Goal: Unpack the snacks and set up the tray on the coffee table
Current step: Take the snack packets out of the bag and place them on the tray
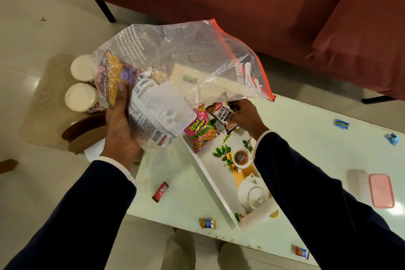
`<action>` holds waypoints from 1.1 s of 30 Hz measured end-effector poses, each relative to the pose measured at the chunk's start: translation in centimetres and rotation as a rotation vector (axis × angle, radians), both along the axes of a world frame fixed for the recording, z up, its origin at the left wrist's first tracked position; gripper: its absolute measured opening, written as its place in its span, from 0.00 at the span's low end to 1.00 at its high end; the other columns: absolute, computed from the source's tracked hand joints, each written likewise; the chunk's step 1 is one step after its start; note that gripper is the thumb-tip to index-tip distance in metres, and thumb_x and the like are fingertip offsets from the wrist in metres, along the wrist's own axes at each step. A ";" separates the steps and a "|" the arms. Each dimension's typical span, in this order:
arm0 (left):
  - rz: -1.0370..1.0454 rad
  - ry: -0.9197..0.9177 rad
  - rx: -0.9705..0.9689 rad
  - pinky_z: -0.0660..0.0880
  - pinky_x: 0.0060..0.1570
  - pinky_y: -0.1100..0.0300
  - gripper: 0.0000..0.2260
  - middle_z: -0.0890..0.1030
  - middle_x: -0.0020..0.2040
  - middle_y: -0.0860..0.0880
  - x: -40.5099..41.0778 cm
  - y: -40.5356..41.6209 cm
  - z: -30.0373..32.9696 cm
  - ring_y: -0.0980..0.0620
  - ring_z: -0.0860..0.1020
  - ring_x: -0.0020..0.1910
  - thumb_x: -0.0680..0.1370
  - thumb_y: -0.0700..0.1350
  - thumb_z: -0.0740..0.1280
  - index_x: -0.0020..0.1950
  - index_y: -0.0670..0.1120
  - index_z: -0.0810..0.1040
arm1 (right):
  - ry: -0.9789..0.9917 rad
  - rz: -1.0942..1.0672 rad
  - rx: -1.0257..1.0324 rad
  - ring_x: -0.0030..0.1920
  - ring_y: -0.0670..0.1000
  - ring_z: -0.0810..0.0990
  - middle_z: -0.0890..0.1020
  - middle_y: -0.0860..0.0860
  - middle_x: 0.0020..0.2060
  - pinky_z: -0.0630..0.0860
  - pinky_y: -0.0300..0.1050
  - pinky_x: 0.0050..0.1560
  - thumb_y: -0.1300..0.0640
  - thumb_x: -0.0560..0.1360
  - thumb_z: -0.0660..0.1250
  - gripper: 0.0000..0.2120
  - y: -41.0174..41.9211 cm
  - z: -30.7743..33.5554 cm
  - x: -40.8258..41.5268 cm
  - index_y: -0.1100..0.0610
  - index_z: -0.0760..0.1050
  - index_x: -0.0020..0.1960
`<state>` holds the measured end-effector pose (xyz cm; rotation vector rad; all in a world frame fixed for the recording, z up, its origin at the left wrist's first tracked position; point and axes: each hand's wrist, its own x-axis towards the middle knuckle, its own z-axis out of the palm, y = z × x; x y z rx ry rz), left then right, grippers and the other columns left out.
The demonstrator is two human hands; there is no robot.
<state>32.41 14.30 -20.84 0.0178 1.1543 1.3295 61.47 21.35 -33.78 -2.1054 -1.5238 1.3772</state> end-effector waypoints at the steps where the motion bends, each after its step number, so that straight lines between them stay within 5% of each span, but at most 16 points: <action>1: 0.000 0.001 -0.002 0.67 0.74 0.32 0.35 0.74 0.76 0.41 -0.1 0.0 -0.1 0.37 0.74 0.74 0.75 0.60 0.70 0.79 0.47 0.70 | -0.017 0.011 0.004 0.60 0.56 0.81 0.82 0.55 0.61 0.74 0.38 0.47 0.66 0.65 0.79 0.32 0.0 -0.2 -0.2 0.60 0.75 0.67; 5: 0.006 0.006 0.004 0.67 0.74 0.32 0.33 0.74 0.76 0.41 -0.1 0.1 -0.6 0.37 0.73 0.74 0.77 0.59 0.68 0.79 0.46 0.70 | -0.007 0.001 0.010 0.58 0.58 0.82 0.84 0.57 0.57 0.75 0.44 0.52 0.64 0.67 0.78 0.25 0.1 -1.0 -0.1 0.61 0.78 0.63; 9: -0.008 0.008 0.005 0.66 0.74 0.32 0.34 0.73 0.76 0.40 0.5 0.1 -1.0 0.37 0.73 0.75 0.76 0.59 0.67 0.79 0.46 0.69 | -0.228 0.027 0.093 0.56 0.58 0.83 0.86 0.56 0.54 0.79 0.51 0.56 0.52 0.68 0.80 0.22 -0.7 -1.3 0.4 0.59 0.82 0.59; 12: 0.001 -0.002 0.010 0.65 0.75 0.32 0.36 0.72 0.77 0.40 0.9 0.1 -1.3 0.38 0.71 0.76 0.74 0.58 0.68 0.80 0.45 0.69 | -0.191 -0.044 0.108 0.50 0.57 0.84 0.86 0.56 0.49 0.76 0.44 0.46 0.51 0.67 0.80 0.20 -1.4 -1.7 0.7 0.60 0.83 0.54; 17: -0.005 0.006 0.023 0.65 0.75 0.33 0.38 0.72 0.77 0.41 1.0 0.3 -1.6 0.38 0.71 0.76 0.72 0.58 0.70 0.80 0.46 0.69 | -0.133 -0.010 0.128 0.48 0.51 0.80 0.82 0.51 0.47 0.74 0.44 0.47 0.54 0.68 0.79 0.19 -1.9 -1.7 1.0 0.57 0.80 0.56; 20: -0.010 0.001 0.044 0.63 0.76 0.33 0.37 0.72 0.77 0.40 1.3 0.4 -1.6 0.37 0.70 0.76 0.73 0.58 0.68 0.80 0.46 0.67 | -0.051 -0.136 0.090 0.53 0.49 0.78 0.79 0.49 0.55 0.76 0.45 0.52 0.51 0.69 0.79 0.25 -2.6 -1.0 1.5 0.56 0.75 0.62; 24: -0.088 0.022 0.084 0.63 0.76 0.32 0.51 0.70 0.78 0.38 2.3 0.0 -0.2 0.35 0.69 0.77 0.63 0.63 0.81 0.81 0.45 0.67 | 0.138 -0.409 0.139 0.47 0.49 0.84 0.85 0.50 0.51 0.83 0.48 0.48 0.55 0.74 0.74 0.10 -4.4 3.7 3.7 0.53 0.80 0.54; 26: -0.147 -0.001 0.114 0.62 0.76 0.32 0.55 0.71 0.78 0.38 2.8 -0.6 0.7 0.35 0.69 0.77 0.59 0.64 0.84 0.80 0.45 0.67 | 0.349 -0.509 0.202 0.49 0.52 0.86 0.86 0.51 0.49 0.83 0.46 0.46 0.62 0.74 0.71 0.12 -6.2 7.6 5.5 0.49 0.82 0.55; 30: -0.275 0.037 0.072 0.72 0.70 0.36 0.51 0.75 0.73 0.36 5.2 -2.7 3.7 0.36 0.76 0.71 0.61 0.65 0.83 0.77 0.43 0.71 | 0.435 -0.407 0.292 0.49 0.46 0.85 0.87 0.48 0.51 0.80 0.35 0.46 0.62 0.79 0.69 0.12 -10.7 16.9 10.0 0.50 0.83 0.59; 33: -0.348 0.055 0.048 0.83 0.55 0.47 0.40 0.81 0.67 0.36 7.8 -5.3 7.5 0.39 0.83 0.62 0.68 0.62 0.80 0.73 0.42 0.76 | 0.495 -0.404 0.222 0.38 0.45 0.80 0.83 0.48 0.45 0.75 0.30 0.36 0.64 0.82 0.62 0.16 -13.7 23.5 13.2 0.50 0.81 0.62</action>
